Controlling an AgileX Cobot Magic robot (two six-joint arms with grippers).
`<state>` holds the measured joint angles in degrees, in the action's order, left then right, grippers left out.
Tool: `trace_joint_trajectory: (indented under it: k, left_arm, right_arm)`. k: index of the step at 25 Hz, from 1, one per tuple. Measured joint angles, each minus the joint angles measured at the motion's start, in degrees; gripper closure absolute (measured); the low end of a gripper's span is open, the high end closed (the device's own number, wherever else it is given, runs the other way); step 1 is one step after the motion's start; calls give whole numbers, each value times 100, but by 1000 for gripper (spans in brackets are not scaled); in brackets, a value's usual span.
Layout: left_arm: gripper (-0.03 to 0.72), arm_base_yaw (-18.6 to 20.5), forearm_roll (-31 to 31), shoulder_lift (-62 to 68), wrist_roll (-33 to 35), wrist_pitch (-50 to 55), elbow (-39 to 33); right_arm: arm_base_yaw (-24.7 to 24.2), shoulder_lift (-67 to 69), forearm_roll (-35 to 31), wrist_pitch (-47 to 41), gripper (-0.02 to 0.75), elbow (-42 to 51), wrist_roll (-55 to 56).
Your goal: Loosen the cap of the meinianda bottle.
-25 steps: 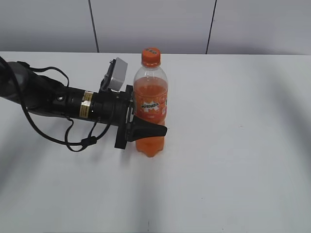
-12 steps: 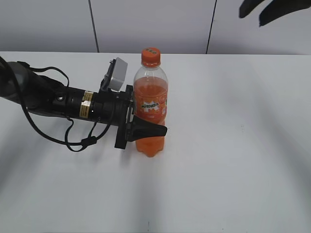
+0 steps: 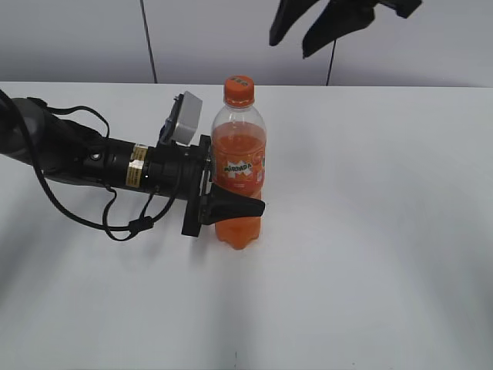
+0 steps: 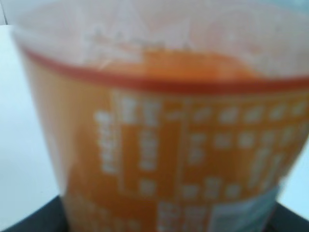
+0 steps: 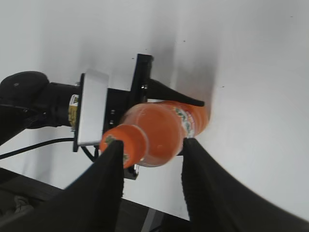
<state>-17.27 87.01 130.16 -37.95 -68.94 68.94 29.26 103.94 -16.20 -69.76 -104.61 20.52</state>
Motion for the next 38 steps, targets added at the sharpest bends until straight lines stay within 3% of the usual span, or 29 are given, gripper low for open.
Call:
trace_joint_trajectory:
  k: [10, 21, 38]
  left_arm:
    - [270, 0, 0, 0, 0, 0, 0]
    - [270, 0, 0, 0, 0, -3, 0]
    - [270, 0, -1, 0, 0, -3, 0]
  right_arm:
    - [562, 457, 27, 5, 434, -341, 395]
    - [805, 531, 628, 1, 434, -343, 654]
    - [932, 531, 853, 1, 434, -353, 742]
